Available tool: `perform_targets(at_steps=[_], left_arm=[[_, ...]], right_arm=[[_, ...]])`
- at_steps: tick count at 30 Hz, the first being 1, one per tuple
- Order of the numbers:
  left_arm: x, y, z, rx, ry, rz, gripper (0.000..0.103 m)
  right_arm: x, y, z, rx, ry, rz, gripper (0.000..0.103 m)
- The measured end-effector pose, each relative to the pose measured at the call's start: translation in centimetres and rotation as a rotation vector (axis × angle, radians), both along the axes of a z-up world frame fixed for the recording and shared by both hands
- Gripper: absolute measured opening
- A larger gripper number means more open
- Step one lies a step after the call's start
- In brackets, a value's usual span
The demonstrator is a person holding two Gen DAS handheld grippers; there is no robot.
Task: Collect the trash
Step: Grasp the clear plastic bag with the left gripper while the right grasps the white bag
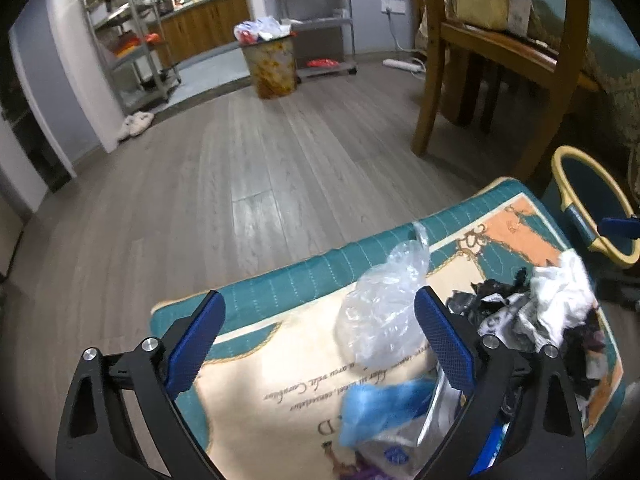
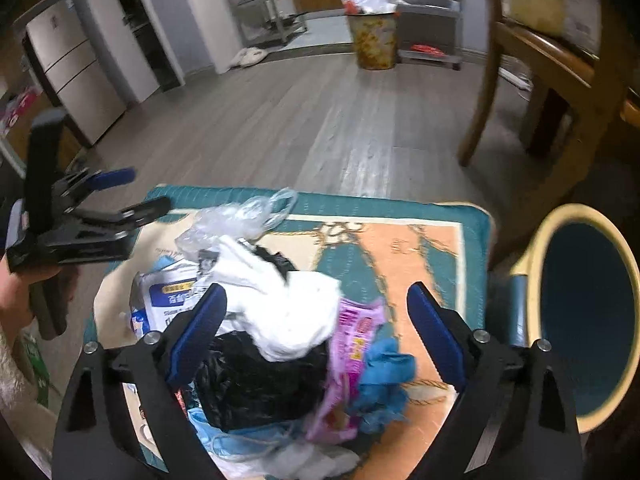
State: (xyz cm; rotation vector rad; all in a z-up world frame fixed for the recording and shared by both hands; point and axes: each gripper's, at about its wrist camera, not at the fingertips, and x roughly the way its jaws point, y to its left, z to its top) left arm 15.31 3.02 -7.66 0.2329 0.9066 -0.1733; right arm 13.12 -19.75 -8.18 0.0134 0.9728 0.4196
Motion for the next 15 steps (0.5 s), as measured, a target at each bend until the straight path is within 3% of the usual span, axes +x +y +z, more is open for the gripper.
perform_targets(at_steps=[1, 3, 5, 7, 9, 15], left_arm=[[0.3, -0.1, -0.3, -0.017, 0.012, -0.002, 0.09], [0.9, -0.3, -1.2, -0.055, 0.059, -0.012, 0.072], [1.2, -0.7, -2.0, -0.065, 0.083, -0.024, 0.068], [1.4, -1.2, -2.7, -0.067, 0.11, -0.045, 0.063], [1.5, -1.9, -3.5, -0.064, 0.143, -0.072, 0.055], [1.3, -2.8, -4.7, -0.07, 0.208, -0.117, 0.031]], right_arm=[[0.0, 0.5, -0.2, -0.004, 0.005, 0.023, 0.085], [0.0, 1.4, -0.8, -0.025, 0.015, 0.06, 0.076], [-0.2, 2.1, -1.7, -0.051, 0.034, 0.087, 0.068], [-0.2, 2.1, -2.4, -0.058, 0.072, 0.09, 0.055], [-0.2, 2.0, -2.9, -0.055, 0.101, 0.092, 0.035], [-0.8, 1.8, -2.3, -0.044, 0.095, 0.107, 0.023]])
